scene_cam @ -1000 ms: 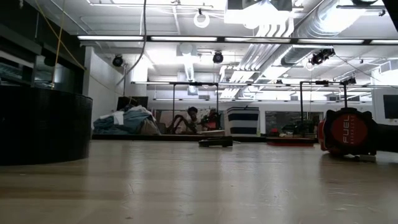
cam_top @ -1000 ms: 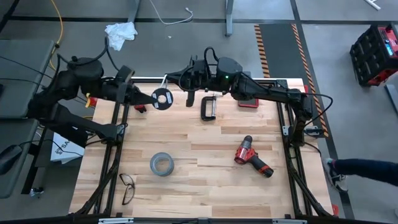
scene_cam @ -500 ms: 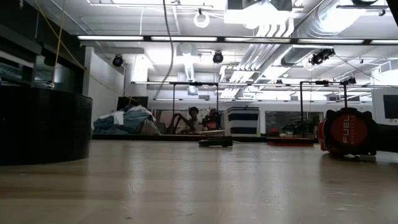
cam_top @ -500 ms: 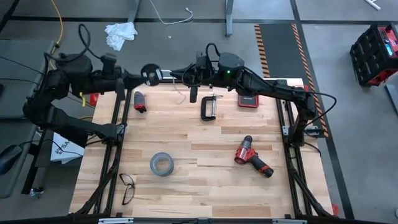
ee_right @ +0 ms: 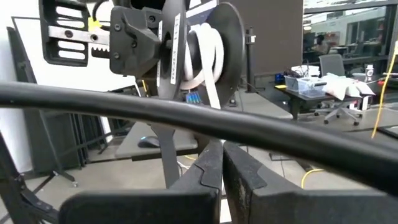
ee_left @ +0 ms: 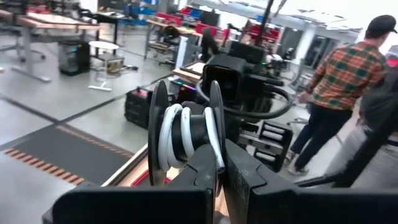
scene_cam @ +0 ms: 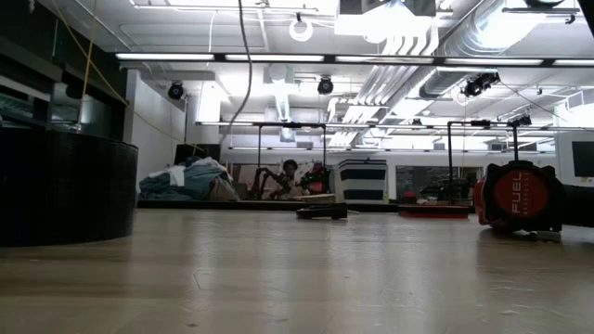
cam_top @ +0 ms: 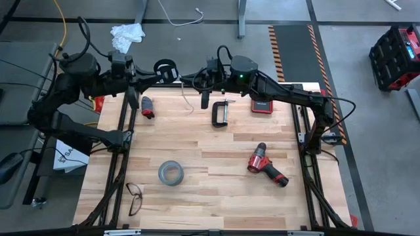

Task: Coil cords
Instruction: Coil the white wire

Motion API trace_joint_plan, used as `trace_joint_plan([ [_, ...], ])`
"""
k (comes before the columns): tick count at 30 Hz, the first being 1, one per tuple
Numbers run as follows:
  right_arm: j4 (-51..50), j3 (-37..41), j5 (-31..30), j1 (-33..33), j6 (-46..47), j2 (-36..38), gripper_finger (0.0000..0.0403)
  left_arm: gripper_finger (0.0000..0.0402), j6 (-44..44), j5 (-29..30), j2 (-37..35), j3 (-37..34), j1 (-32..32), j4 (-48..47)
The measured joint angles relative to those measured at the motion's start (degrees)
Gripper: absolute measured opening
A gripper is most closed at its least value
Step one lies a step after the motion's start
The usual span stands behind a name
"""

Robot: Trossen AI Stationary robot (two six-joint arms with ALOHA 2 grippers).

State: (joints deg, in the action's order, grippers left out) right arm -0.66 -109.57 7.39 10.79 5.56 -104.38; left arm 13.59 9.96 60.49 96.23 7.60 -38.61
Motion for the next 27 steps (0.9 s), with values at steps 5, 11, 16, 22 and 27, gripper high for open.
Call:
trace_joint_plan([
  [5, 0.13, -0.01, 0.20, -0.48, -0.09, 0.00, 0.0000, 0.0005, -0.51, -0.85, -0.18, 0.00, 0.00, 2.36],
  [11, -0.04, -0.03, 0.20, -0.44, -0.02, 0.00, 0.0000, 0.0005, -0.26, -0.88, -0.39, 0.00, -0.02, 3.23],
  [16, -1.77, 0.09, 0.11, -0.41, 1.98, -0.02, 0.0032, 0.0005, -0.39, -2.16, -0.47, 0.15, -0.02, 7.66],
  [22, -1.62, 0.09, -0.87, -0.39, 2.47, -0.15, 0.0078, 0.0005, -0.81, -2.90, -0.70, 0.27, -0.02, 10.25],
  [27, -1.88, 0.14, -0.87, -0.39, 2.51, -0.24, 0.0082, 0.0005, -0.81, -3.46, -0.46, 0.07, -0.04, 10.27],
])
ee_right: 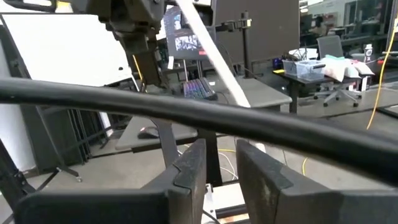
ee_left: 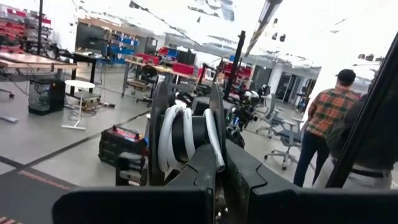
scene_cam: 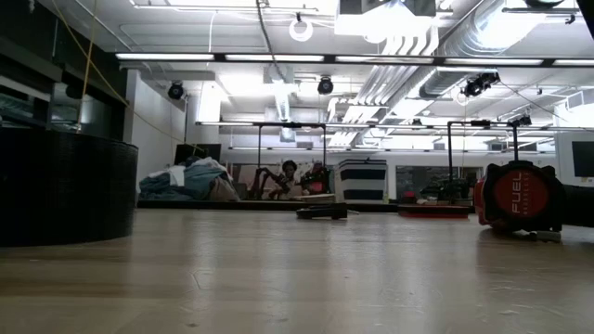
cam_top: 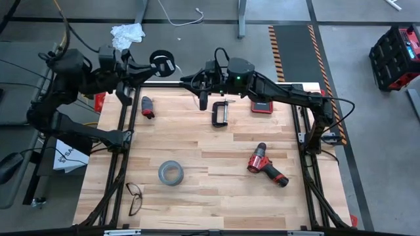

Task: Coil cords
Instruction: Coil the white wire

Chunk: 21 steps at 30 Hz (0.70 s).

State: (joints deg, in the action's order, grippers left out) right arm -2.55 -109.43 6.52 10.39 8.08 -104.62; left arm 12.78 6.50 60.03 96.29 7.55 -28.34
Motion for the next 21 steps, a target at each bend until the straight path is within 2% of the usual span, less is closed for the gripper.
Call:
trace_joint_plan([
  [9, 0.11, -0.02, 0.03, -0.73, -0.22, 0.13, 0.0085, 0.0005, 0.02, 0.15, -0.43, 0.07, 0.00, -0.93],
  [15, 0.06, -0.02, 0.15, -2.17, -0.61, 0.94, 0.0102, 0.0005, 0.02, 0.79, -0.68, 0.07, 0.02, -0.89],
  [21, -1.32, -0.04, -5.55, -2.61, -4.30, 1.03, 0.0118, 0.0005, 0.56, 0.77, -0.68, 0.07, 0.01, -0.87],
])
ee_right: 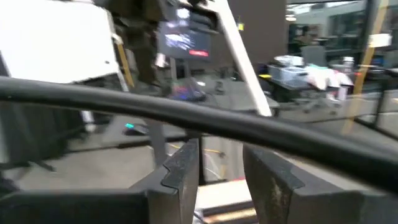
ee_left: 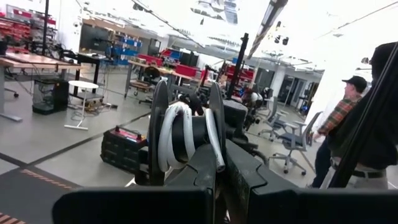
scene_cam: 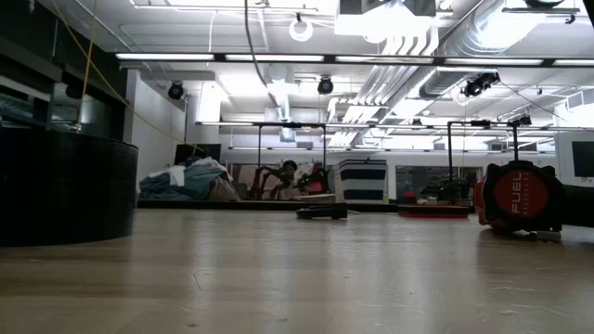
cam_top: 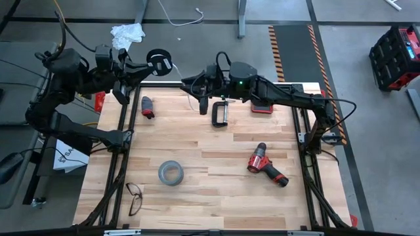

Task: Coil cords
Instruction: Coil the white wire

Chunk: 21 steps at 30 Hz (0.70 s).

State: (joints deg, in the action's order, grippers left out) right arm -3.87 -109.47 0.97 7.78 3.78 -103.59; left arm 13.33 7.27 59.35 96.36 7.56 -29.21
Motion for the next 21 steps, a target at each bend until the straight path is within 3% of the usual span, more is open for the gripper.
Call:
trace_joint_plan([
  [5, -3.78, -0.02, -5.57, 0.10, -3.14, -0.01, 0.0120, 0.0005, 0.07, -0.08, 0.09, 0.00, -0.03, 0.00],
  [21, -6.62, -0.04, -9.26, 0.16, -2.78, -0.38, 0.0120, 0.0005, 0.05, -0.07, 0.12, -0.02, -0.06, 0.34],
])
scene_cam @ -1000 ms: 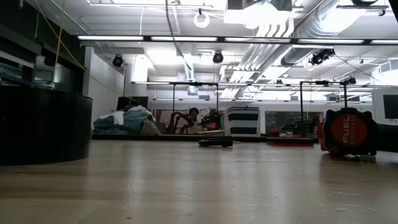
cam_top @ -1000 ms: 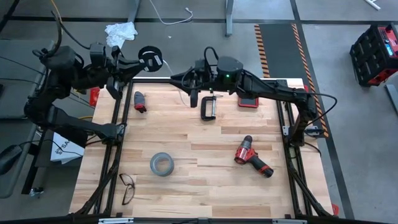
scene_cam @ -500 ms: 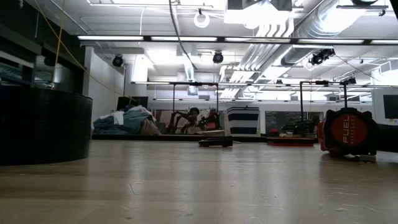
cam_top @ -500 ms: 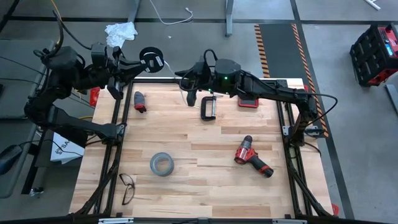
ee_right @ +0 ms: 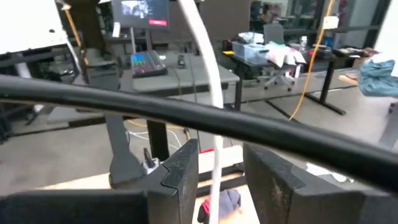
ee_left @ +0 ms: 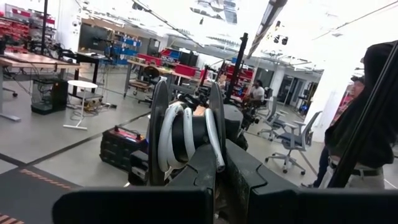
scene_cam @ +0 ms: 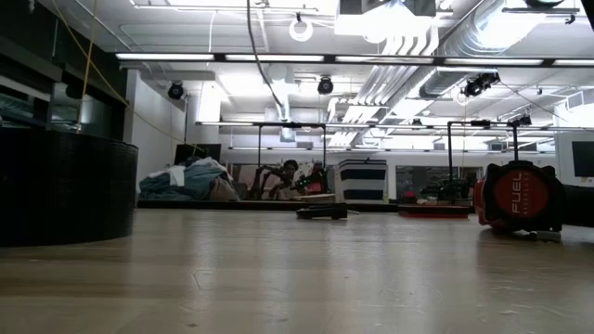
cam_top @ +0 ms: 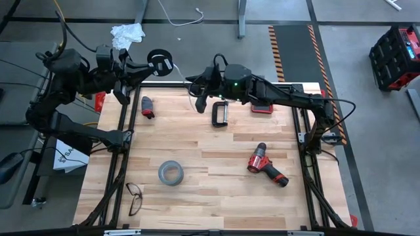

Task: Coil cords
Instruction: Coil the white wire

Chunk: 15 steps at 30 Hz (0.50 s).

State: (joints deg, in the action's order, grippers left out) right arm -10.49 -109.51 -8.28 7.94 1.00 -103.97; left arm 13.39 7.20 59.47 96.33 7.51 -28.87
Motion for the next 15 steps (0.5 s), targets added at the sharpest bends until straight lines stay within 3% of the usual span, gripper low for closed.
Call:
trace_joint_plan([
  [15, 0.80, 0.00, 4.39, 0.76, 3.58, -0.32, 0.0120, 0.0005, 0.50, -0.68, 0.56, -0.02, -0.02, 0.53],
])
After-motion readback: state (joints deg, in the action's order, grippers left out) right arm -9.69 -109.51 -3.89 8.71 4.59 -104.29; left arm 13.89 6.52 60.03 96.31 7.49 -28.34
